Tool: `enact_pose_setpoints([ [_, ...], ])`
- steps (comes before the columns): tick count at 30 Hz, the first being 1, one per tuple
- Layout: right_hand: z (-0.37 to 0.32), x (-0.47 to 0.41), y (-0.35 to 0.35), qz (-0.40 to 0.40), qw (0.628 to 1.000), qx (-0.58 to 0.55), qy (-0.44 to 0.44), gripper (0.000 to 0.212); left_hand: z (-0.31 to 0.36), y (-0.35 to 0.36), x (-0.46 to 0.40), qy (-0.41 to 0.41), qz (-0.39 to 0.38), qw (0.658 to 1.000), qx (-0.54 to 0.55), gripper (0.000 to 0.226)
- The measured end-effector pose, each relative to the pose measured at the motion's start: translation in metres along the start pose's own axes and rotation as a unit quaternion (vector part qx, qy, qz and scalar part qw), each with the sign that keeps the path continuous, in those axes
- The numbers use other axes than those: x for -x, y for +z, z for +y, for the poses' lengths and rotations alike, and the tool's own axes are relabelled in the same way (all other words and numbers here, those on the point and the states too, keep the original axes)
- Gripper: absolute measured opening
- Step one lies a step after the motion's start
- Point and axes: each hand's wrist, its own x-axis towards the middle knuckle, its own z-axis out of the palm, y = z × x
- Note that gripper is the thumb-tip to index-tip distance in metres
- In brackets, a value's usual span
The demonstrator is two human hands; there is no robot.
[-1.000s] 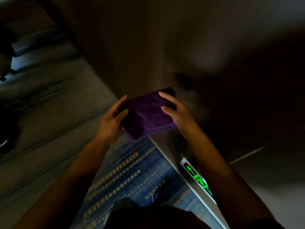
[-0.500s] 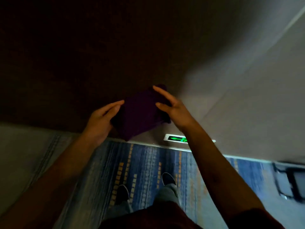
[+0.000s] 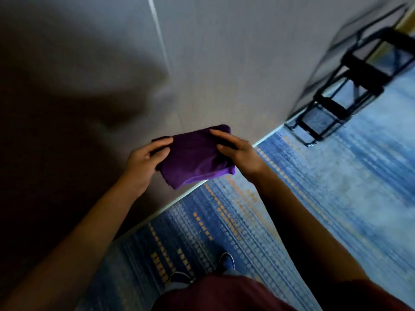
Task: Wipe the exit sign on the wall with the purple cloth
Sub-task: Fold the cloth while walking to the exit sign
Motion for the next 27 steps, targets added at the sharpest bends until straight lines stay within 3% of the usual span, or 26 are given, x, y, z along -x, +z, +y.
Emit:
enact_pose_setpoints([
  [4, 0.010, 0.025, -0.032, 0.088, 0.996, 0.000, -0.010, 0.053, 0.010, 0.049, -0.012, 0.034, -0.065, 0.997, -0.010, 0.033],
  [12, 0.046, 0.074, -0.059, 0.217, 0.972, -0.078, 0.048, 0.061, -0.007, 0.103, -0.028, 0.008, -0.163, 0.984, -0.071, 0.035],
  [20, 0.067, 0.077, 0.005, 0.372, 0.917, -0.130, 0.055, 0.072, 0.005, 0.100, -0.041, 0.062, -0.276, 0.950, -0.135, 0.039],
  [27, 0.082, 0.070, 0.063, 0.436, 0.888, -0.129, 0.075, 0.058, -0.005, 0.062, -0.058, -0.002, -0.302, 0.942, -0.149, 0.030],
])
